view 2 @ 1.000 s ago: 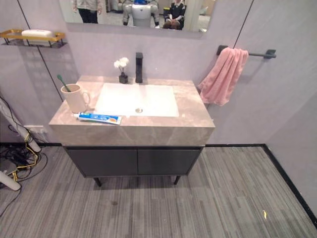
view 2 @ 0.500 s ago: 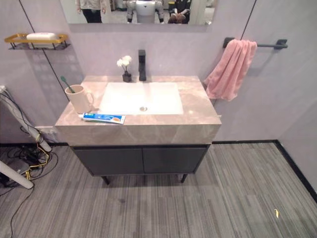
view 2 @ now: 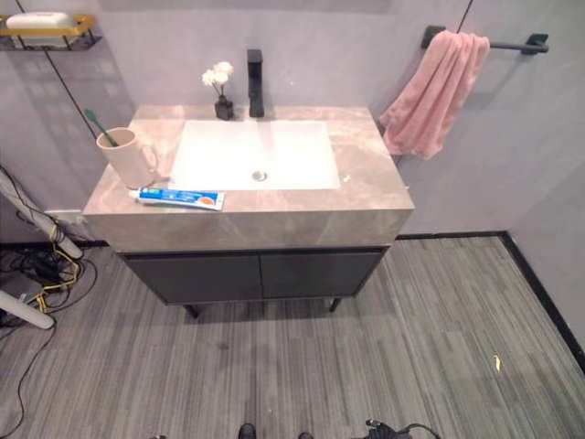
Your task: Put brush and paste in cup on sink, flatten towel.
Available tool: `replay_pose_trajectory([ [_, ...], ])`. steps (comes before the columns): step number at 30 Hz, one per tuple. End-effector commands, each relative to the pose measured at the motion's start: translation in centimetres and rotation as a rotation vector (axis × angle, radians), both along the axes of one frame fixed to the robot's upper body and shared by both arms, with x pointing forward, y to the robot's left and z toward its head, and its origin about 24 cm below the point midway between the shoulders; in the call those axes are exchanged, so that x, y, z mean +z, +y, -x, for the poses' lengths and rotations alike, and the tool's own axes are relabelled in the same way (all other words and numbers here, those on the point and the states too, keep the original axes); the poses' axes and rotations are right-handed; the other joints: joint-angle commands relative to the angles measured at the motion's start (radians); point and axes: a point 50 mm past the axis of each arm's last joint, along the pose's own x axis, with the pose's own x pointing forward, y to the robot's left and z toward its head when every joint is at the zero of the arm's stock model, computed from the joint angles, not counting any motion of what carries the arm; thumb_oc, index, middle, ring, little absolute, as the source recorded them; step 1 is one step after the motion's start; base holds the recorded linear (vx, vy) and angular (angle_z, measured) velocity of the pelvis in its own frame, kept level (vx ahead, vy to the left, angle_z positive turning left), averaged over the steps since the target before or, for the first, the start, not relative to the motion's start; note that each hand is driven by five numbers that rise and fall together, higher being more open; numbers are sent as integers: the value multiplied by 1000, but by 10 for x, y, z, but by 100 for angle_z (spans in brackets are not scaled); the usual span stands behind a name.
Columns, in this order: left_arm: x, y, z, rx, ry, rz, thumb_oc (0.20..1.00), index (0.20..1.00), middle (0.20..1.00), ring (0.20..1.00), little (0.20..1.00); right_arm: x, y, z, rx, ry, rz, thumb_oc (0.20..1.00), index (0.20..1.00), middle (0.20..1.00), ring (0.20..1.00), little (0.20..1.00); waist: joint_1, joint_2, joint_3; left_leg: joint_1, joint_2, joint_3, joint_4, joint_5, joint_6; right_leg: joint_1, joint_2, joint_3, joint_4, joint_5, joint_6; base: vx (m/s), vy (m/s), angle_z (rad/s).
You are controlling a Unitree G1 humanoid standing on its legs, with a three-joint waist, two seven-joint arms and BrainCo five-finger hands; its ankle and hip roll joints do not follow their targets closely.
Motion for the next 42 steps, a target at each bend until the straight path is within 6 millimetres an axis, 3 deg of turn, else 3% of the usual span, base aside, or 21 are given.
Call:
replay_pose_trajectory([
  [1,0,0,-2,-12,1,0,1000,1000,1000,1000,1000,0,-4,4,-13,21,6,1000,1000,1000,1000,1000,13,-10,-8,19,-62,-29,14,-58,48,-104,-78,22,136,52,62,20,157,5],
  [5,3,4,-9,-19,-25,-7,1000,1000,1000,1000,1000,0,-3,5,-15,11,-4,1000,1000,1000,1000,1000,-2,-14,37,56,-89,-45,14,-57,72,-199,-104,54,385,141,59,5,147,9],
  [7,3,4,-13,-25,-36,-2,1000,1000,1000,1000,1000,-1,-1,5,-15,4,-9,1000,1000,1000,1000,1000,-9,-16,54,63,-91,-53,14,-55,69,-245,-79,72,450,128,54,7,49,23],
  [9,4,7,-12,-24,-32,-11,1000,1000,1000,1000,1000,-1,-1,6,-24,4,-15,1000,1000,1000,1000,1000,-9,-15,52,63,-90,-49,14,-55,64,-271,-46,80,407,103,50,67,27,34],
  [11,3,6,-9,-24,-22,-14,1000,1000,1000,1000,1000,-1,-2,7,-24,8,-9,1000,1000,1000,1000,1000,2,-3,47,60,-80,-31,14,-65,59,-259,-67,22,267,109,53,108,16,15],
  [13,2,2,-8,-35,-6,-4,1000,1000,1000,1000,1000,0,-2,5,-7,11,0,1000,1000,1000,1000,1000,0,-1,47,64,-81,-36,14,-78,49,-260,-38,62,40,181,79,164,-51,-14],
  [16,1,0,-8,-48,-2,-1,1000,1000,1000,1000,1000,0,-3,4,-3,12,1,1000,1000,1000,1000,1000,-1,-4,47,83,-79,-37,14,-94,43,-252,-32,97,-73,228,90,201,-63,-3],
  [19,0,-2,-5,-59,10,6,1000,1000,1000,1000,1000,-1,-6,10,-1,29,6,1000,1000,1000,1000,1000,-6,-12,28,125,-70,-60,17,-129,29,-217,-21,118,-119,225,89,401,-154,11],
  [21,-1,-7,-6,-75,7,15,1000,1000,1000,1000,1000,0,-12,14,10,46,22,1000,1000,1000,1000,1000,-11,-11,-5,152,-46,-80,56,-152,14,-186,15,141,-93,204,66,446,-202,55],
  [26,1,-8,-15,-103,-15,12,1000,1000,1000,1000,1000,4,-23,10,-10,30,48,1000,1000,1000,1000,1000,-23,-4,-30,141,-16,-105,107,-130,-19,-161,32,106,-89,164,38,288,-172,33],
  [29,4,-3,-26,-117,-49,-8,1000,1000,1000,1000,1000,9,-32,3,-27,-1,72,1000,1000,1000,1000,1000,-23,-2,-34,113,1,-107,206,-82,-54,-138,48,96,-81,128,16,283,-191,8],
  [30,7,1,-34,-111,-82,-20,1000,1000,1000,1000,1000,11,-38,1,-43,-17,83,1000,1000,1000,1000,1000,-26,-9,-26,45,16,-96,354,-11,-94,-108,54,90,-90,108,-8,214,-167,1],
  [31,7,1,-34,-111,-82,-20,1000,1000,1000,1000,1000,11,-38,1,-43,-17,83,1000,1000,1000,1000,1000,-26,-9,-26,45,16,-96,354,-11,-94,-107,54,90,-90,107,-8,144,-177,4],
  [32,11,4,-43,-96,-118,-32,1000,1000,1000,1000,1000,13,-41,1,-60,-25,91,1000,1000,1000,1000,1000,-24,-19,-11,-23,20,-91,456,30,-113,-96,49,82,-95,102,-20,20,-163,14],
  [33,17,7,-59,-92,-179,-45,1000,1000,1000,1000,1000,15,-46,0,-71,-34,108,1000,1000,1000,1000,1000,-21,-28,26,-141,31,-72,637,51,-113,-88,41,52,-86,89,-37,29,-164,22],
  [35,20,10,-64,-82,-201,-58,1000,1000,1000,1000,1000,15,-48,0,-72,-31,119,1000,1000,1000,1000,1000,-22,-34,40,-157,51,-44,639,37,-95,-87,35,40,-75,74,-42,74,-115,39],
  [36,22,13,-68,-80,-213,-73,1000,1000,1000,1000,1000,16,-52,5,-92,-21,134,1000,1000,1000,1000,1000,-33,-57,36,-157,121,41,486,-5,-68,-79,0,16,-79,63,-34,106,-86,64],
  [39,22,14,-67,-83,-206,-78,1000,1000,1000,1000,1000,15,-55,10,-110,-8,141,1000,1000,1000,1000,1000,-32,-66,33,-128,128,53,368,-16,-68,-66,-15,14,-89,58,-23,119,21,39],
  [40,19,16,-59,-89,-181,-89,1000,1000,1000,1000,1000,15,-58,15,-120,9,154,1000,1000,1000,1000,1000,-39,-52,14,-102,137,-5,111,19,-77,-66,-26,15,-97,58,-8,129,165,-14],
  [41,18,15,-55,-95,-166,-89,1000,1000,1000,1000,1000,16,-59,16,-110,10,159,1000,1000,1000,1000,1000,-44,-32,4,-109,154,-48,14,87,-93,-73,-23,18,-92,49,-8,137,243,-11],
  [42,18,16,-54,-96,-165,-90,1000,1000,1000,1000,1000,17,-60,13,-105,-3,163,1000,1000,1000,1000,1000,-47,-22,1,-146,161,-85,14,100,-102,-81,-30,21,-83,48,-7,81,244,9],
])
